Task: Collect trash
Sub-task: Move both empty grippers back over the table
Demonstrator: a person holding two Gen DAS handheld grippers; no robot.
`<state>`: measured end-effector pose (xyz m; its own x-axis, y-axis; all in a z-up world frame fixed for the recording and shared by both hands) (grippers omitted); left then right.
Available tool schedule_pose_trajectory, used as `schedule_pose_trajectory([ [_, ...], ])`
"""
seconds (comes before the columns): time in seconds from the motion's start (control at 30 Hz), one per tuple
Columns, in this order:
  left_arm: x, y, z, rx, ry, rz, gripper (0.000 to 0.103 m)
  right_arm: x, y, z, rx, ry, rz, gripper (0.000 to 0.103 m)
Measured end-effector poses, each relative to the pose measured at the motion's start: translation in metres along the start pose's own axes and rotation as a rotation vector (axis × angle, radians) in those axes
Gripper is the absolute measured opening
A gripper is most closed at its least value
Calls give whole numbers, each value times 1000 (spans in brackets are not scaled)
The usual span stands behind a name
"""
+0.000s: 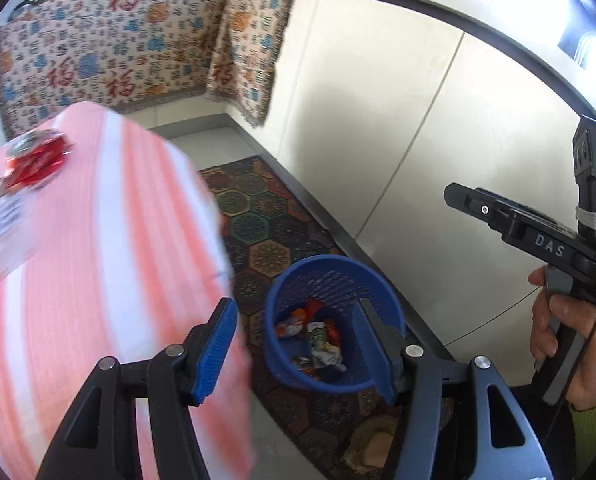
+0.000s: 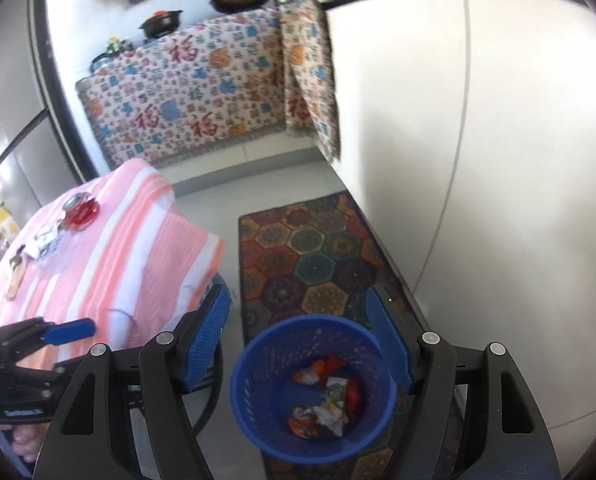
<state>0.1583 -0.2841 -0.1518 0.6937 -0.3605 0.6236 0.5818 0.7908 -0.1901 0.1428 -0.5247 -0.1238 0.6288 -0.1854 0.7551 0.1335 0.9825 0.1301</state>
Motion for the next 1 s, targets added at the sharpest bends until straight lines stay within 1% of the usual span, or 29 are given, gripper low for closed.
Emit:
schedule_pose_trajectory([
  [0.1, -20, 32, 32, 94, -15, 16, 62, -3, 32, -2, 16, -15, 80, 75],
  [0.17, -32, 53, 47, 144, -24, 44, 62, -7, 58, -5, 53, -9, 119, 75],
  [0.3, -59, 104, 85, 220, -40, 137, 62, -20, 113, -5, 145, 14, 160, 75],
  [0.43, -82, 147, 113, 306, -55, 191, 62, -40, 173, -1, 257, 46, 206, 76],
  [0.53, -97, 177, 128, 367, -54, 231, 62, -54, 214, -5, 326, 82, 253, 77],
  [0.6, -109, 191, 135, 407, -46, 251, 62, -61, 238, -13, 357, 106, 278, 77],
  [0.73, -124, 213, 144, 418, -45, 288, 62, -75, 273, -29, 390, 168, 302, 77],
  [0.83, -130, 226, 146, 419, -40, 315, 62, -90, 296, -36, 387, 196, 356, 77],
  [0.97, -124, 241, 149, 396, -49, 328, 62, -98, 309, -37, 381, 192, 401, 81],
  [1.0, -119, 246, 150, 378, -54, 330, 62, -99, 310, -37, 381, 193, 402, 82],
])
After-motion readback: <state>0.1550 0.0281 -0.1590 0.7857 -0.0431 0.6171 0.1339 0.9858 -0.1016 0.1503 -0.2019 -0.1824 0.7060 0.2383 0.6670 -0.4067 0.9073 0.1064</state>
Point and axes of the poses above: each gripper's, at about its wrist camera, not at the fingertips, and z roughly against the way its jaws point, y to its left, x to its top, the point moved 1 cm from there along -z, roughly the way its jaws point, and after that the axes turned 3 degrees about -z, right-handed, at the moved point
